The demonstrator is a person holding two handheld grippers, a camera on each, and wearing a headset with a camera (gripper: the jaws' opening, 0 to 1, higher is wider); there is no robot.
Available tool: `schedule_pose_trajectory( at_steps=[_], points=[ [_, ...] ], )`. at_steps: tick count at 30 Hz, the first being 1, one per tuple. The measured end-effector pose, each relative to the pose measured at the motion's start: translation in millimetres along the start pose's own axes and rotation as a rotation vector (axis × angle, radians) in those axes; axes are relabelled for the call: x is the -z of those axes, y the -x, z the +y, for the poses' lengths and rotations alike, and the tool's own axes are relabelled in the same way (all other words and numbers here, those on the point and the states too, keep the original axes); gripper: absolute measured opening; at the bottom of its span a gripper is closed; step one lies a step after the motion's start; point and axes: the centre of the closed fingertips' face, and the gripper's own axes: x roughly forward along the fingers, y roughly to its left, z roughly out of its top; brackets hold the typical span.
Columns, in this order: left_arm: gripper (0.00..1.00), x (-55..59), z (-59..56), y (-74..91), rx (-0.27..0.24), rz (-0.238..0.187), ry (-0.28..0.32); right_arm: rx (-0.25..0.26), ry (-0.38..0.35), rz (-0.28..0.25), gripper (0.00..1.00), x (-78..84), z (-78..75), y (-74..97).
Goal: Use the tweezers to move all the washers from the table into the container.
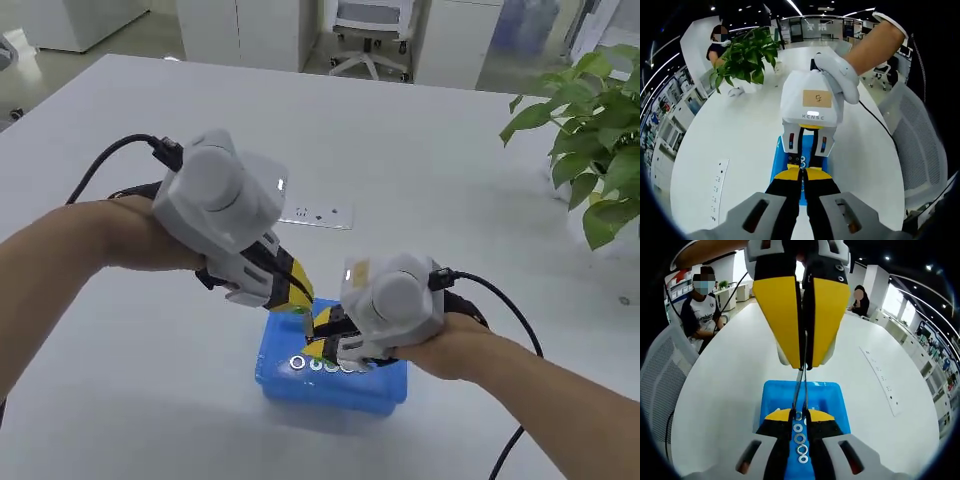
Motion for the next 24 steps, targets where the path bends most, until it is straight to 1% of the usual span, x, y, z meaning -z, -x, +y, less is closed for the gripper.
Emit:
schedule_pose_trajectory(
  at_steps=[5, 12, 17, 24],
  points=[
    [0.05, -8.5, -6.4, 6.5, -0.008, -0.003, -0.007, 0.021, -0.004, -0.017, 0.13, -8.4, 6.4, 13.0],
    [0.05, -21.2, -20.2, 15.3, -0.016, -0.003, -0.022, 0.042, 0.008, -0.032, 0.14, -17.6, 17.8, 27.5],
    [0.05, -26.2, -29.6, 20.0, -0.022, 0.002, -0.031, 0.058, 0.009, -0.053, 0.13, -24.2, 24.0, 37.2],
    [0.05, -36.0, -41.6, 26.1, -0.030, -0.011, -0.035, 0.079, 0.017, -0.066, 0.11, -29.3, 35.2, 49.8]
  ],
)
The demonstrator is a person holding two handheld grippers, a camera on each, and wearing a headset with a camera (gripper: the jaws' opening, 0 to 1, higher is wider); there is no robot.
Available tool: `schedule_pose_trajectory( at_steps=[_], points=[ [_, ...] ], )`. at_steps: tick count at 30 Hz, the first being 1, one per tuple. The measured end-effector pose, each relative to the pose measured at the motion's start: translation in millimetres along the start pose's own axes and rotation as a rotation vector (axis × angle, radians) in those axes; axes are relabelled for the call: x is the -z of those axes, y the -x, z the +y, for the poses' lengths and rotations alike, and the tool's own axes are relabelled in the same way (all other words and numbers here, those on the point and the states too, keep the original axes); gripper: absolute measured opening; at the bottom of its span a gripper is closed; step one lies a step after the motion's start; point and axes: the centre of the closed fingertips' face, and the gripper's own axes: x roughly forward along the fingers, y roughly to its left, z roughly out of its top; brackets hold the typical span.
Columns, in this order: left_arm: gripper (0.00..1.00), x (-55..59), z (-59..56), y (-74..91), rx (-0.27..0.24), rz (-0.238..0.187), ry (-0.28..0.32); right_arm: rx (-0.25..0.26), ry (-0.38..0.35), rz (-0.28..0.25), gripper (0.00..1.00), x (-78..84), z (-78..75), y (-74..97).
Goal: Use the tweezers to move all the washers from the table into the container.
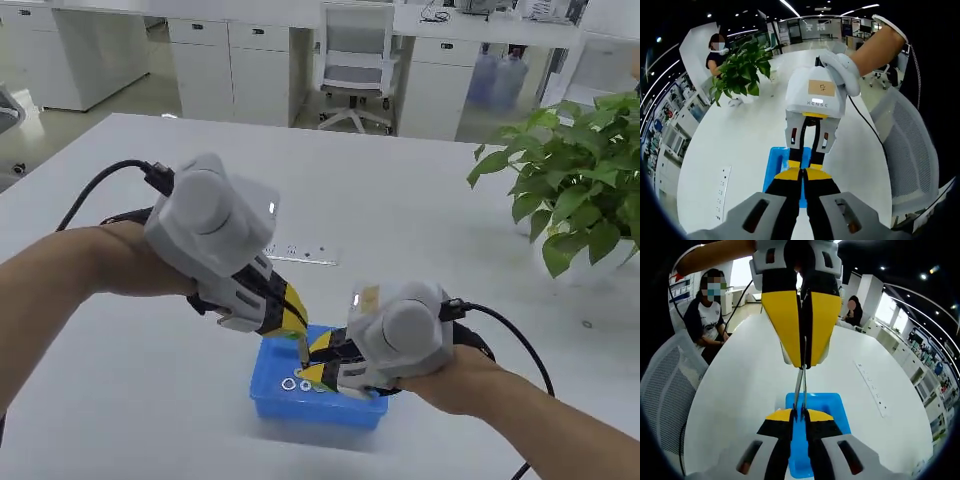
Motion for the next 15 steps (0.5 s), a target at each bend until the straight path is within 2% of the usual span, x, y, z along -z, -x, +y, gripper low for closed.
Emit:
schedule_pose_trajectory(
  at_steps=[9, 15],
  points=[
    [0.05, -5.6, -19.6, 4.2, 0.001, -0.011, -0.008, 0.012, -0.013, 0.007, 0.08, 0.8, 15.5, 14.3],
    [0.05, -8.1, -28.7, 4.1, -0.003, -0.016, -0.017, 0.016, -0.033, 0.022, 0.07, 2.3, 23.9, 21.0]
  ],
)
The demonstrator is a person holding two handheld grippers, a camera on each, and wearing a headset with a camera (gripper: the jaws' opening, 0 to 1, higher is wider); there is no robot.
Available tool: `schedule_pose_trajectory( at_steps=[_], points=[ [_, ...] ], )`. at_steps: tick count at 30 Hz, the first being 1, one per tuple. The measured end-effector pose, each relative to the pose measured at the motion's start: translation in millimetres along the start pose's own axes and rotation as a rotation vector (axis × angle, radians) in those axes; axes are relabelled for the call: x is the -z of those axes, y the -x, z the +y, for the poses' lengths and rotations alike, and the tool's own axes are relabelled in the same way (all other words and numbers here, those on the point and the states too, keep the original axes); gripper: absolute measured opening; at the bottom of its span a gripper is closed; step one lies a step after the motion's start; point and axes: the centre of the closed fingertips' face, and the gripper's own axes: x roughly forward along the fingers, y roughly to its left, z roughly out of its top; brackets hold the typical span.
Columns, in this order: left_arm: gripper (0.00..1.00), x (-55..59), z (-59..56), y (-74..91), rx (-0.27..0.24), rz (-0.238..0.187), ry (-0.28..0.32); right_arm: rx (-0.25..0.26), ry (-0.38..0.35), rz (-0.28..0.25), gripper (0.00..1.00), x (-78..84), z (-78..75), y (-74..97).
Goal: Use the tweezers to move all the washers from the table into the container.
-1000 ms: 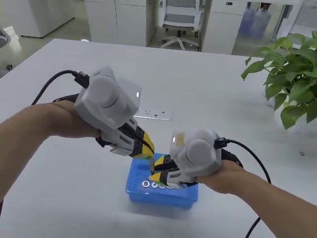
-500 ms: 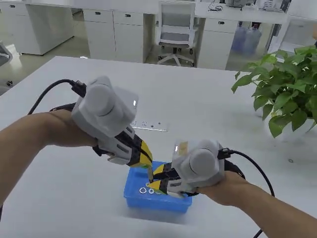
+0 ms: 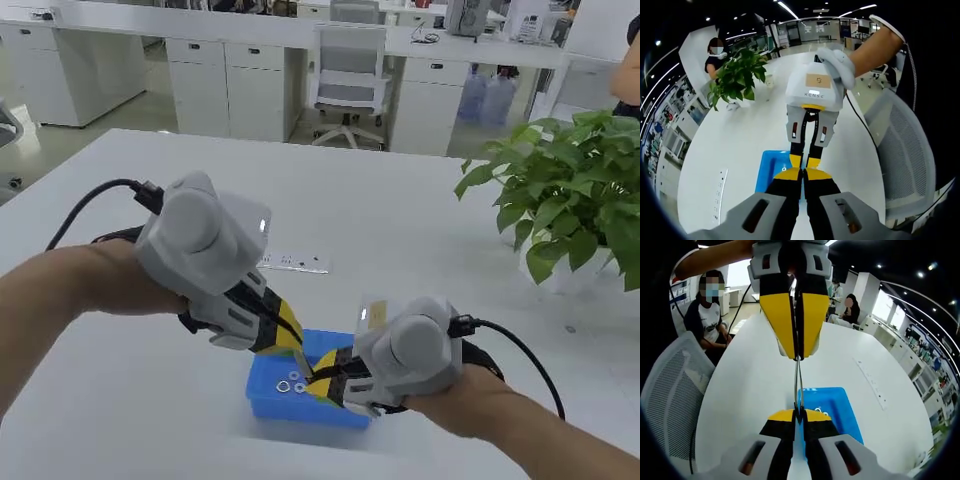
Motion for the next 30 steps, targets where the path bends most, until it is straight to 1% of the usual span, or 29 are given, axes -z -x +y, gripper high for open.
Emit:
schedule_pose_trajectory(
  at_steps=[4, 11, 16, 23, 30],
  points=[
    [0.05, -0.9, -5.9, 0.0, -0.003, -0.002, -0.010, 0.003, 0.009, 0.018, 0.06, 1.1, 5.1, 3.5],
    [0.05, 4.4, -16.2, 0.7, -0.003, 0.010, -0.021, -0.002, 0.044, 0.053, 0.05, 4.6, 15.4, 8.1],
    [0.05, 13.7, -23.0, -1.4, 0.004, 0.033, -0.031, -0.015, 0.066, 0.093, 0.05, 8.8, 24.3, 9.2],
    [0.05, 27.2, -32.2, -6.5, 0.013, 0.063, -0.038, -0.028, 0.089, 0.129, 0.04, 15.4, 33.3, 9.9],
    [0.05, 44.8, -41.4, -13.4, 0.026, 0.115, -0.050, -0.042, 0.114, 0.163, 0.05, 21.6, 41.1, 10.0]
  ],
)
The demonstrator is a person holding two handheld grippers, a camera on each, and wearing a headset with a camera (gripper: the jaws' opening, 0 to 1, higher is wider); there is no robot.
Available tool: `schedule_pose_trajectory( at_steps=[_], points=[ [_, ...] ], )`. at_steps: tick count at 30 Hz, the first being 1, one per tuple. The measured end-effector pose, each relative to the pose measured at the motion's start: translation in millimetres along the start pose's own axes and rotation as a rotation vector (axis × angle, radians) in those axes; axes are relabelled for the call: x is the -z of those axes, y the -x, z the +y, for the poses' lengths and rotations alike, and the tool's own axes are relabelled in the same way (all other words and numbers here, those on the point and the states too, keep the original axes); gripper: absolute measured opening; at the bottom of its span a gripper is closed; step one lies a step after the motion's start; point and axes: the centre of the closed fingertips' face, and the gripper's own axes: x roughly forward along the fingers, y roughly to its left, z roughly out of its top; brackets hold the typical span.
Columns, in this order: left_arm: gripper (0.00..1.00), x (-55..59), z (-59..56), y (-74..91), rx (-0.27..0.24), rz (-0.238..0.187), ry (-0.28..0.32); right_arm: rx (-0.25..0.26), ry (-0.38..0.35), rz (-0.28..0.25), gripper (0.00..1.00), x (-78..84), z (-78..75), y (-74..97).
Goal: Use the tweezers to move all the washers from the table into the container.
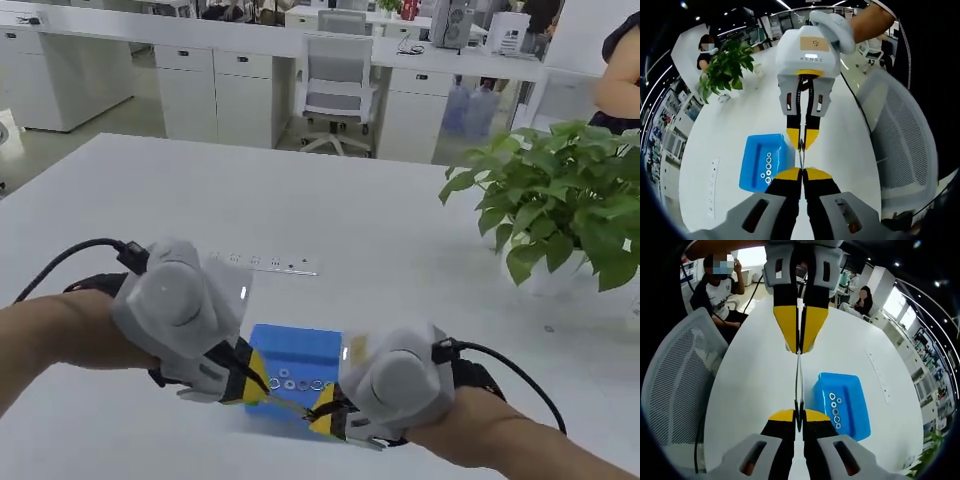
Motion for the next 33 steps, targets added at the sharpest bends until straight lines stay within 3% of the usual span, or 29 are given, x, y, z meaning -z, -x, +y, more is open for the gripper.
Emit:
schedule_pose_trajectory(
  at_steps=[11, 22, 33],
  points=[
    [0.05, 24.3, -13.8, -21.1, 0.015, 0.067, -0.006, -0.019, 0.024, 0.036, 0.05, 9.0, 14.9, -8.1],
    [0.05, 36.1, -21.2, -47.6, 0.023, 0.067, 0.018, -0.017, 0.033, 0.079, 0.05, 31.3, 24.1, -21.5],
    [0.05, 51.2, -34.5, -69.4, 0.068, 0.071, 0.051, -0.058, 0.000, 0.093, 0.05, 46.8, 40.5, -38.1]
  ],
)
